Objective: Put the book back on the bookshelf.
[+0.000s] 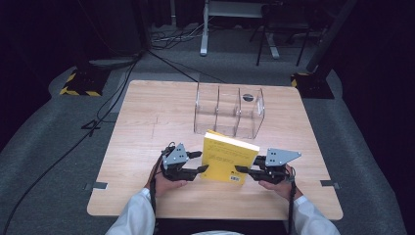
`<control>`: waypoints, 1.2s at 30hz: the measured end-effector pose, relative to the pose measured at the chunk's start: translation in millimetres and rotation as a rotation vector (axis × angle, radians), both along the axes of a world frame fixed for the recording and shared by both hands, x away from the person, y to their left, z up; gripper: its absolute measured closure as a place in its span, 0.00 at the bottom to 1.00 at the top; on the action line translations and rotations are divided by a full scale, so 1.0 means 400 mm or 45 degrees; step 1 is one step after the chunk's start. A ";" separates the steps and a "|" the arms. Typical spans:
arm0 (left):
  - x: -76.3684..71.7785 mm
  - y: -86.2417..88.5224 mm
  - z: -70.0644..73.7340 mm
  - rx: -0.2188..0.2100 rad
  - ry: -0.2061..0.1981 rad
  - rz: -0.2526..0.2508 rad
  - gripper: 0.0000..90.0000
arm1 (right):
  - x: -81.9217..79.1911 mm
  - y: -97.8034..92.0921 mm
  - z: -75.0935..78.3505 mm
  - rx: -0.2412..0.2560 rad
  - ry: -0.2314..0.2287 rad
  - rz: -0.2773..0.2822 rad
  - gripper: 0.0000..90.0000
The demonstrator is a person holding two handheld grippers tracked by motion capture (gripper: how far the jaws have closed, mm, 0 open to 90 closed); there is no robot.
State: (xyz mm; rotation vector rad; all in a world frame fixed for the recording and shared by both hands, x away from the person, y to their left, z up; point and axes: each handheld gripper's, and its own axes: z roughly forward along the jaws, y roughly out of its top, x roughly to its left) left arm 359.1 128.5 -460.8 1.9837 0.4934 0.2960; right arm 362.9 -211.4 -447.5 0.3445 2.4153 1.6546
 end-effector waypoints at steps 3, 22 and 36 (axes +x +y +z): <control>-0.008 0.028 -0.003 0.060 0.004 0.057 0.38 | 0.000 -0.004 0.001 -0.002 -0.010 -0.011 0.84; -0.058 0.183 -0.057 0.252 0.194 0.420 0.18 | 0.017 -0.051 0.010 0.030 -0.048 -0.259 0.85; -0.089 0.217 -0.097 0.348 0.246 0.516 0.18 | 0.020 -0.066 0.017 0.027 -0.078 -0.374 0.85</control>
